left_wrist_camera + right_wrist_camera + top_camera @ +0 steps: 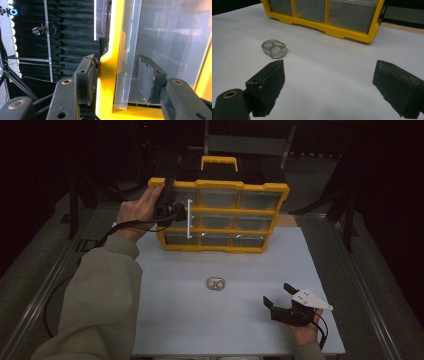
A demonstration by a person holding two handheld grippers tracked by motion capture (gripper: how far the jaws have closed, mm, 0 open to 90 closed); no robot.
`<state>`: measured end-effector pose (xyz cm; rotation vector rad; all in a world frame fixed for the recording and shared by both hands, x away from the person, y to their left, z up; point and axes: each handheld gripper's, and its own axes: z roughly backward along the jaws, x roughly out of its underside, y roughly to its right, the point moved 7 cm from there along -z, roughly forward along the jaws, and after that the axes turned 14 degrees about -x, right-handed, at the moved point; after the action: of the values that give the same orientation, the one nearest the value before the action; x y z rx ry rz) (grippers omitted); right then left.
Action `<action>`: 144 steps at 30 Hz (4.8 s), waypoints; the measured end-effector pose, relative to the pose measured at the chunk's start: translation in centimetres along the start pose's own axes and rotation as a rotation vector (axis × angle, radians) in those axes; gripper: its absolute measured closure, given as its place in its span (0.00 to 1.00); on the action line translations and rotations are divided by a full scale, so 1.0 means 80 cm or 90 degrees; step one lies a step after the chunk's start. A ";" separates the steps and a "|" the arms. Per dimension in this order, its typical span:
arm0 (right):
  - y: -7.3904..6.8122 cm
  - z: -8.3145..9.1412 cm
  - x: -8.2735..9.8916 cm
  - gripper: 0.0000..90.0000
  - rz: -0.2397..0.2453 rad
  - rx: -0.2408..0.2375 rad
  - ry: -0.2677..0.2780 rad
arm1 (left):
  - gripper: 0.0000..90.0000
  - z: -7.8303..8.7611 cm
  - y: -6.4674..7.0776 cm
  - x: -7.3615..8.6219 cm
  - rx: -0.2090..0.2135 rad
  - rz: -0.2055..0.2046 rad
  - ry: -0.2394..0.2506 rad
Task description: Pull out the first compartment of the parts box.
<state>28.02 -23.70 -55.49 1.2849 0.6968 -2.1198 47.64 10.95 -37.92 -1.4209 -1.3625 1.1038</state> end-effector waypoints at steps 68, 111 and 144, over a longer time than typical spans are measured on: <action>0.001 0.001 0.001 0.12 0.001 0.002 -0.004 | 0.89 0.043 -0.005 0.017 0.015 -0.047 -0.053; 0.001 0.000 0.000 0.12 -0.002 0.003 -0.001 | 0.89 0.117 -0.022 0.023 -0.008 -0.038 -0.026; 0.001 0.000 0.001 0.12 -0.001 0.003 -0.004 | 0.00 0.174 0.104 0.023 0.089 0.074 -0.072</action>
<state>28.07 -23.76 -55.59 1.2799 0.6902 -2.1271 36.22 12.49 -49.46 -1.3669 -1.2664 1.3459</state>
